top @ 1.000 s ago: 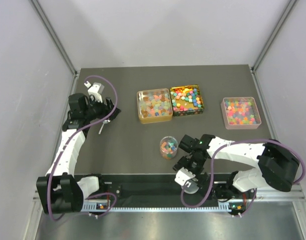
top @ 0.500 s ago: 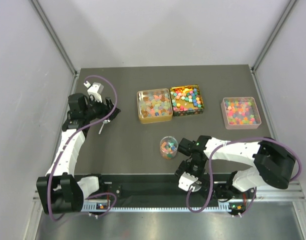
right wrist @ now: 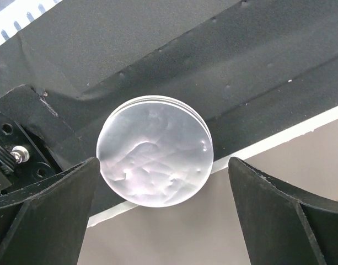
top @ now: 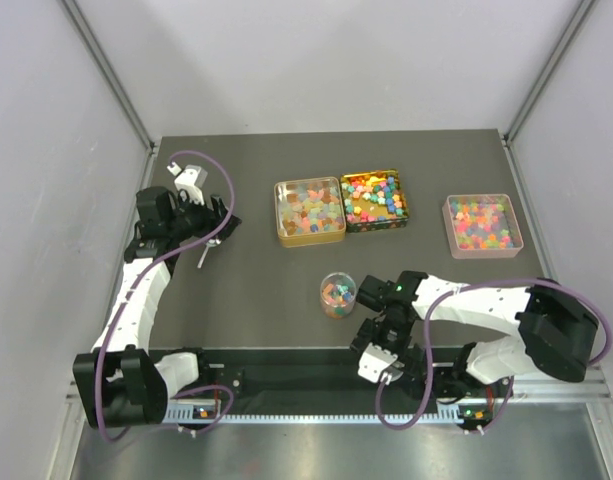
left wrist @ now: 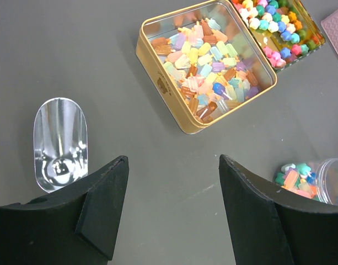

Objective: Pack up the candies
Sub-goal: Pick up the bottle lid at the center of the board.

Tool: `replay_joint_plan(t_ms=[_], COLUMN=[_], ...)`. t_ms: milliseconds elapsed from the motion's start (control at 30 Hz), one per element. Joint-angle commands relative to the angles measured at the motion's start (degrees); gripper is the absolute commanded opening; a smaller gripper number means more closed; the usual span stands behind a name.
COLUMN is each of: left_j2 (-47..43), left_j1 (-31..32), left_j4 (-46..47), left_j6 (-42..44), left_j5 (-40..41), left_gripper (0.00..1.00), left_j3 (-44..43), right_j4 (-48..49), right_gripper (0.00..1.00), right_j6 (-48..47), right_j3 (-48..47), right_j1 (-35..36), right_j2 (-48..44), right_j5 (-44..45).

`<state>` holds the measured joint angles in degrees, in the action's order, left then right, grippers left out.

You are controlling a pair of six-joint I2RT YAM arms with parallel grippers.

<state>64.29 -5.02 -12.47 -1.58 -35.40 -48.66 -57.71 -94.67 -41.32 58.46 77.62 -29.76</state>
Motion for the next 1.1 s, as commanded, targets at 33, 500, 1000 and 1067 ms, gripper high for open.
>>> replay_joint_plan(t_ms=[33, 500, 1000, 1067], left_j2=[0.31, 0.4, 0.31, 0.39], left_j1=[-0.52, -0.61, -0.96, -0.96], left_j4=[2.98, 3.15, 3.33, 3.33], left_j6=[-0.44, -0.44, -0.52, -0.61], left_j5=[-1.43, -1.43, -1.34, -1.43], left_gripper=[0.71, 0.72, 0.72, 0.72], left_j3=[-1.7, -1.7, -1.26, -1.34], right_j4=[-1.17, -0.3, 5.59, 6.12], right_gripper=[1.0, 1.0, 1.0, 1.0], right_j6=[-0.25, -0.95, 1.16, 1.77], right_j3=[-1.22, 0.8, 3.44, 3.53], right_j1=[0.87, 1.57, 3.68, 3.94], right_j2=[-0.63, 0.6, 0.86, 1.04], right_j5=[-0.56, 1.46, 4.18, 4.36])
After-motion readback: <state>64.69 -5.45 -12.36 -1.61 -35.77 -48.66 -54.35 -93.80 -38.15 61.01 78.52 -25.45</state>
